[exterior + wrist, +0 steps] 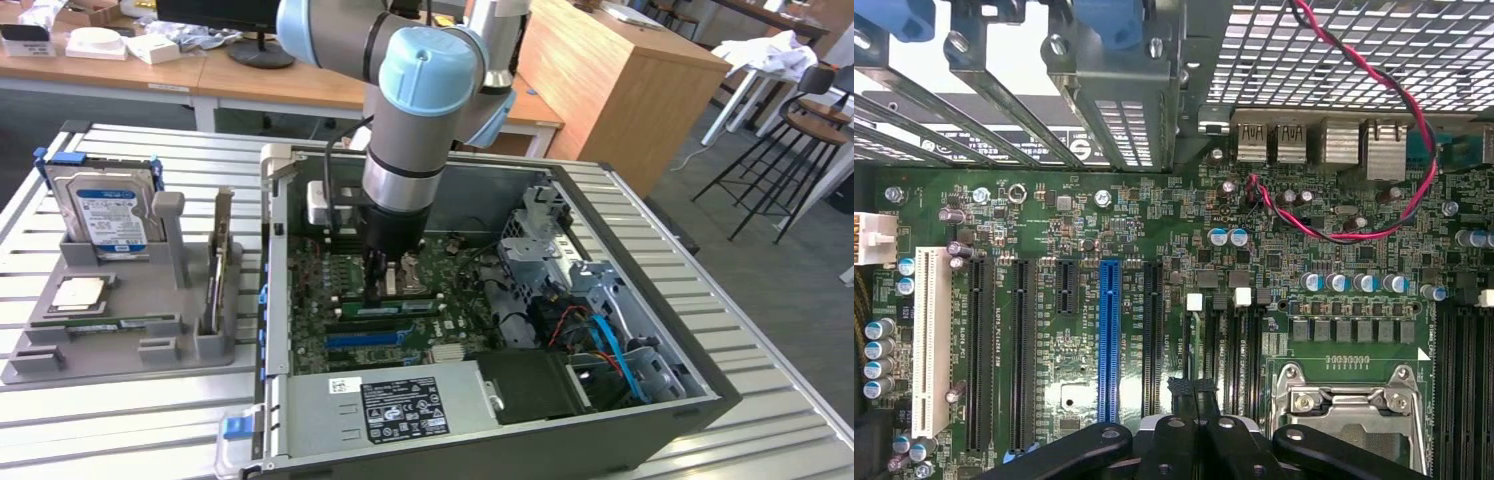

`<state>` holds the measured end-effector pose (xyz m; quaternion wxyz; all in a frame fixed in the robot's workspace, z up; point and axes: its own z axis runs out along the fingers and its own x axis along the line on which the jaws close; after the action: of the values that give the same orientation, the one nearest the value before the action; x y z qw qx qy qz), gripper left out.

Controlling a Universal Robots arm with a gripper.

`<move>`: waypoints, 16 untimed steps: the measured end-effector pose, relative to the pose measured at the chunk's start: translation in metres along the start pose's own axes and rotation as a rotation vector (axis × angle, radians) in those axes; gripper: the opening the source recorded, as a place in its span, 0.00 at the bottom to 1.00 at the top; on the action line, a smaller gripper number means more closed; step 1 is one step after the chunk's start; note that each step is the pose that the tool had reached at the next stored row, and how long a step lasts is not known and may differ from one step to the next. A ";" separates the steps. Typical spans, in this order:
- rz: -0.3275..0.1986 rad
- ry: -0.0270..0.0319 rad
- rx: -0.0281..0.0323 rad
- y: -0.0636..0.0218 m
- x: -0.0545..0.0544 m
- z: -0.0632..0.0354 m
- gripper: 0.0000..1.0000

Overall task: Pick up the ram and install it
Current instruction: 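Press down the ram until it locks into place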

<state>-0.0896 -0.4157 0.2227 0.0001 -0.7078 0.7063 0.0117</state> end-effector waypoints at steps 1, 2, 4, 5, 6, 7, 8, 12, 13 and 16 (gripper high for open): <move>0.000 0.0002 -0.0001 0.0000 0.000 0.0001 0.10; 0.000 0.0001 0.0000 0.0000 0.000 0.0004 0.10; 0.000 0.0004 0.0004 0.0001 0.000 0.0007 0.10; 0.000 0.0004 0.0004 0.0001 0.000 0.0007 0.10; 0.000 0.0003 0.0005 0.0001 0.000 0.0007 0.10; 0.000 0.0002 0.0005 0.0001 0.000 0.0008 0.10; 0.000 0.0001 0.0005 0.0000 0.000 0.0008 0.10; 0.000 0.0000 0.0006 0.0000 0.000 0.0008 0.10; 0.000 0.0000 0.0006 0.0000 0.000 0.0008 0.10; 0.000 0.0001 0.0006 0.0000 0.000 0.0007 0.10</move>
<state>-0.0896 -0.4157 0.2220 0.0003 -0.7077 0.7064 0.0115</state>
